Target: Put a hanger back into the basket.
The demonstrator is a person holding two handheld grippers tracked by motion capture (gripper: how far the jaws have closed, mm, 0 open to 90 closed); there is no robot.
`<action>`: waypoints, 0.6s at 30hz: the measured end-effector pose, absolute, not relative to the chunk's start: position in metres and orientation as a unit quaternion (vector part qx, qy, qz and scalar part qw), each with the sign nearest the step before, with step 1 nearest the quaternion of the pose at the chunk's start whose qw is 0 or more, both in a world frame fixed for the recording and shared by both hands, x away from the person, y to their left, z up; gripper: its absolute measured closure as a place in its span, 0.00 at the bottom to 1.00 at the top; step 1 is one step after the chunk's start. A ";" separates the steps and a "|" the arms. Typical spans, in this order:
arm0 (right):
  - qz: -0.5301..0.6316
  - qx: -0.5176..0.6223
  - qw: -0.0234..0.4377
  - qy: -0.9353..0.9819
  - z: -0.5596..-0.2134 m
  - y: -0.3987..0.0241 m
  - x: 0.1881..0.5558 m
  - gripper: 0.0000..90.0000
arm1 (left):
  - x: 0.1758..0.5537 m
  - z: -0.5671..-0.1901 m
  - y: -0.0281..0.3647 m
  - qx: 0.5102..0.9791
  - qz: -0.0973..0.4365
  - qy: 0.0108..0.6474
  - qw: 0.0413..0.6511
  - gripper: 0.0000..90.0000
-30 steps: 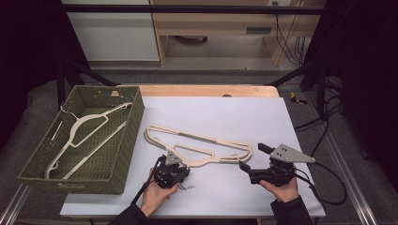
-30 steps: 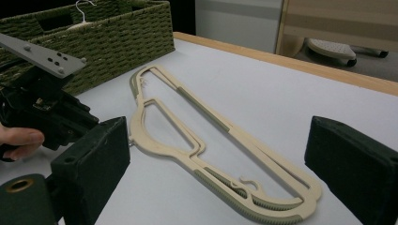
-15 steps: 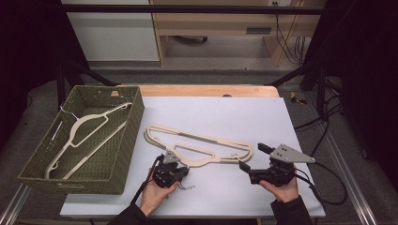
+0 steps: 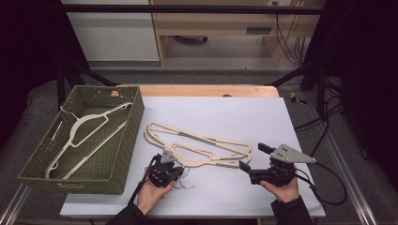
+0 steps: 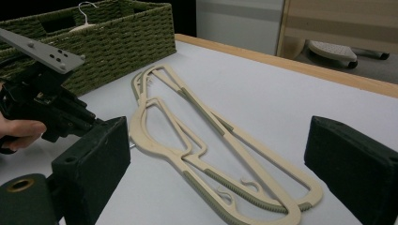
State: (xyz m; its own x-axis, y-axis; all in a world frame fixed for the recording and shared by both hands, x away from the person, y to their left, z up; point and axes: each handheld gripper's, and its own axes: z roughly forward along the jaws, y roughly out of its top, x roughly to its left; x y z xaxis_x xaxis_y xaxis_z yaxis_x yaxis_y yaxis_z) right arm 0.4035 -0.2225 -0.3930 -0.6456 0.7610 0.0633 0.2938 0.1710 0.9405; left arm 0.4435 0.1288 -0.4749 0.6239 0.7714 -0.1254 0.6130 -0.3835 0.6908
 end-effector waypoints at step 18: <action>0.529 0.347 0.210 0.746 -0.396 -0.206 0.408 0.09 | 0.441 -0.475 0.116 0.831 0.152 0.418 0.336 0.95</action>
